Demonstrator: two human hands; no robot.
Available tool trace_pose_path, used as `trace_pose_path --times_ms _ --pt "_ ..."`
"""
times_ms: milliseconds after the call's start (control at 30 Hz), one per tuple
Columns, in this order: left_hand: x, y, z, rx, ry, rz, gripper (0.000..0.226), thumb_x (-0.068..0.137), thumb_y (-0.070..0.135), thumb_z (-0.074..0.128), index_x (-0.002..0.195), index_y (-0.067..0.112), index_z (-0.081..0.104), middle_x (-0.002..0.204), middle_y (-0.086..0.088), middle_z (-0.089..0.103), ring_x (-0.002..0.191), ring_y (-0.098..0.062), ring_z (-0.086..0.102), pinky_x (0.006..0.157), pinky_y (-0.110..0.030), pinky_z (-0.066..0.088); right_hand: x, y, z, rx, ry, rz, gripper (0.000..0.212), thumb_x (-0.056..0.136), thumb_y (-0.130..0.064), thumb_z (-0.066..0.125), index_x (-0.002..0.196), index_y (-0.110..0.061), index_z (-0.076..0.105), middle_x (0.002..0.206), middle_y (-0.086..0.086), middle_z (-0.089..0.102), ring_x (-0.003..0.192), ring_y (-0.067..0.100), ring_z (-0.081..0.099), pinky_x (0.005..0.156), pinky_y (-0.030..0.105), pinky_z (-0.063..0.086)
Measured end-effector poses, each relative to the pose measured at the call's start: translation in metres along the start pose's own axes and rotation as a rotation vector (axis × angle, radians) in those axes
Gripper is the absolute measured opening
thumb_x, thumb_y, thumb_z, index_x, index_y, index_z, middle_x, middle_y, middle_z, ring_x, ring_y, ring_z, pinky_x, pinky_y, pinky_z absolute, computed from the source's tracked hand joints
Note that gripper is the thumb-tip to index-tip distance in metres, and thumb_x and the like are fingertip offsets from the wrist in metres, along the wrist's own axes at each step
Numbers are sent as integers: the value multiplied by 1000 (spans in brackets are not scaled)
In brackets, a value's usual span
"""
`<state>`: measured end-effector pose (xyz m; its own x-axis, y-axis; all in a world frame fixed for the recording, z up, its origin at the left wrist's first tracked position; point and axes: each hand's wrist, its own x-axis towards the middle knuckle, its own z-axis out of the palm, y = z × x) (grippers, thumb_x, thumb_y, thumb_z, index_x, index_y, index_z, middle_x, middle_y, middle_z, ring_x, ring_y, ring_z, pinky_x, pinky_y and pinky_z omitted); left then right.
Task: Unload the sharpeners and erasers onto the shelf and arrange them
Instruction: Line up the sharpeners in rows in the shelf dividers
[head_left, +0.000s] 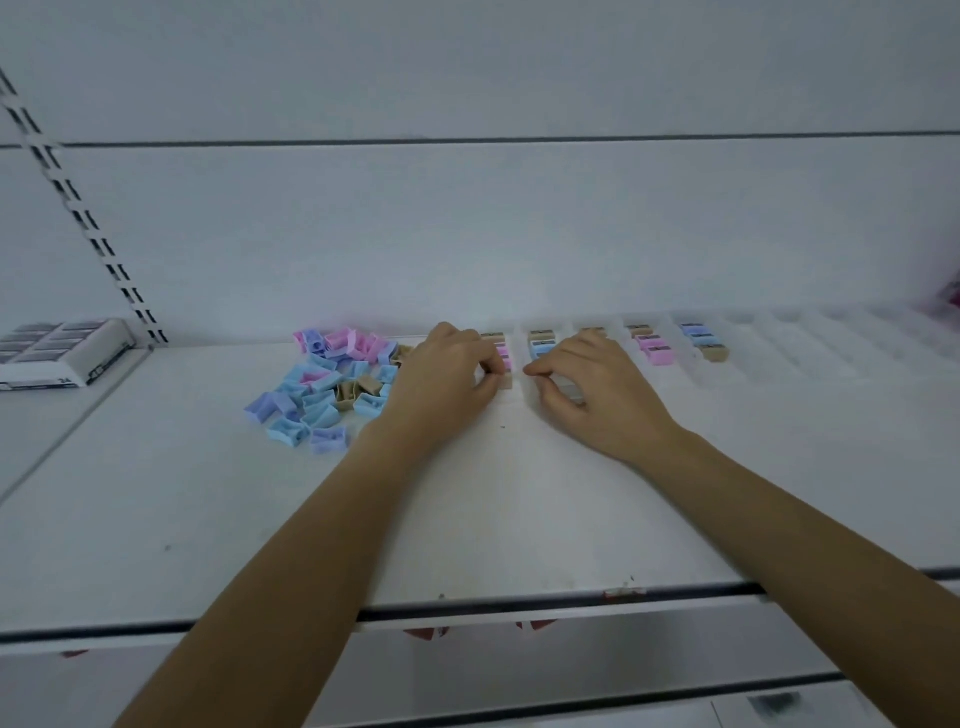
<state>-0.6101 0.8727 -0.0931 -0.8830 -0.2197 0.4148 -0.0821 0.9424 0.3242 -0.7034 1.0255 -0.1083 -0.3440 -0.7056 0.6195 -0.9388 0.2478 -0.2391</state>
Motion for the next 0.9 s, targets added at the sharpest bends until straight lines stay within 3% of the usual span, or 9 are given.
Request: trace_pose_path --times_ms 367,500,600,733,900 --pt "-2 -1 0 22 -13 8 20 89 20 51 99 16 69 102 1 66 103 -19 47 80 -27 35 2 1 0 41 15 11 28 81 -24 44 82 -10 69 77 1 67 76 25 57 73 26 36" --pt "-4 -2 -1 4 -12 9 35 80 31 42 95 16 70 98 0 67 98 -22 51 83 -35 42 2 1 1 45 33 13 28 81 -23 44 83 -11 69 78 0 67 76 21 56 73 26 38" --pt "-4 -3 -7 -9 64 -10 28 84 26 48 97 14 69 101 -1 67 100 -22 51 83 -26 38 2 0 -1 65 63 39 29 81 -24 43 89 -10 67 79 0 65 78 13 50 73 19 31" --pt "-4 -11 -25 -42 195 -102 20 91 15 52 105 14 66 111 0 64 108 -18 47 81 -11 24 7 -3 -11 65 39 48 34 82 -28 41 97 -9 66 86 4 65 83 21 54 74 20 30" --pt "-14 -58 -73 50 113 -195 21 92 15 51 108 14 64 114 -4 60 103 -18 53 83 -20 32 33 -24 -17 -33 -148 -90 29 86 -25 52 107 -10 64 101 8 64 93 29 56 79 30 34"
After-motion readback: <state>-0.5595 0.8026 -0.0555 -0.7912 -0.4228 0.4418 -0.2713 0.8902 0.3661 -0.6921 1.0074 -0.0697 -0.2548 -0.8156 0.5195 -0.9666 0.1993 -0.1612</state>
